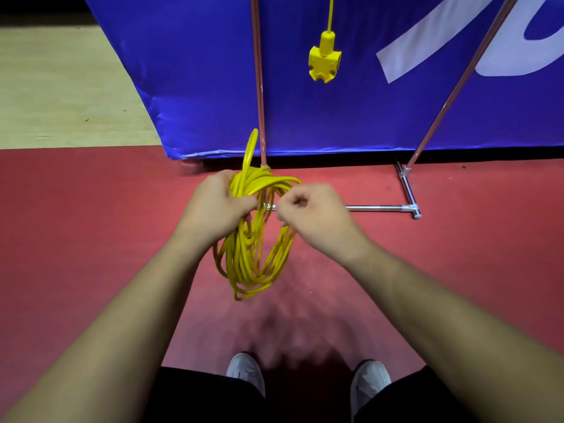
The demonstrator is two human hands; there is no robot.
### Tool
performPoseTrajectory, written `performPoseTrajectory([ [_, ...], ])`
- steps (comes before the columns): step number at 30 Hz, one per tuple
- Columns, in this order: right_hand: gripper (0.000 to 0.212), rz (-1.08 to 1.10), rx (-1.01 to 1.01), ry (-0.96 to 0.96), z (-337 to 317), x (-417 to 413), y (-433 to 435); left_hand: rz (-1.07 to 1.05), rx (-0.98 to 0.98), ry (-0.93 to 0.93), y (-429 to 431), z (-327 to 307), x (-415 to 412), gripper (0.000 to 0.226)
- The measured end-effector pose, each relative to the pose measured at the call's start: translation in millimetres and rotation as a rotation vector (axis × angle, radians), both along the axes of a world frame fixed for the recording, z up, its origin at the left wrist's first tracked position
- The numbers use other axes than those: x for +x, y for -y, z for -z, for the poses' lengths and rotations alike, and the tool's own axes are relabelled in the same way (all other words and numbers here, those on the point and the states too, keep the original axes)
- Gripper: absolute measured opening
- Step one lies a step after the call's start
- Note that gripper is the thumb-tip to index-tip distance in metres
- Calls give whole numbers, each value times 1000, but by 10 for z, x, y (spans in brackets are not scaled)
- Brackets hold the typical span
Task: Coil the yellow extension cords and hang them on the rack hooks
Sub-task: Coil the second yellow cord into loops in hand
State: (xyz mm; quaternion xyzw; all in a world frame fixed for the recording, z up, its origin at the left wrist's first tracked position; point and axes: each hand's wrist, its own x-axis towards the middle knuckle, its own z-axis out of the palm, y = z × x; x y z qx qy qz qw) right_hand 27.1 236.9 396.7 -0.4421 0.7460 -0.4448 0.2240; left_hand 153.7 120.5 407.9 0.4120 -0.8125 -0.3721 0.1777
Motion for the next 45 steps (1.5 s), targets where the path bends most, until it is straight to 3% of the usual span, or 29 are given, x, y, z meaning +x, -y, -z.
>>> performPoseTrajectory([
  [3,50,-227,270,130,328,11,63,-5,87,-67,40,-23,46,18],
  [5,58,-283,212,211,424,20,121,25,117,-92,30,-50,62,19],
  [11,16,-315,146,287,498,137,179,95,273,-213,-39,-92,43,13],
  [21,17,-184,-60,176,77,27,55,59,-258,130,283,32,233,21],
  [27,13,-291,80,-235,-245,-263,-45,235,-407,430,415,153,370,28],
  [31,20,-80,-59,-536,-123,-439,14,530,-366,377,364,126,308,41],
  [33,23,-46,-57,-486,-100,-467,74,674,-285,316,284,103,234,48],
  [35,24,-96,-66,-444,-105,-446,116,725,-220,270,165,86,159,41],
  [37,24,-180,-74,-349,-136,-413,109,714,-188,224,52,67,102,26],
  [42,26,-297,100,87,-114,-393,101,652,-220,147,-36,34,22,48],
  [45,25,-315,121,212,-120,-393,77,610,-233,150,-82,-9,40,43],
])
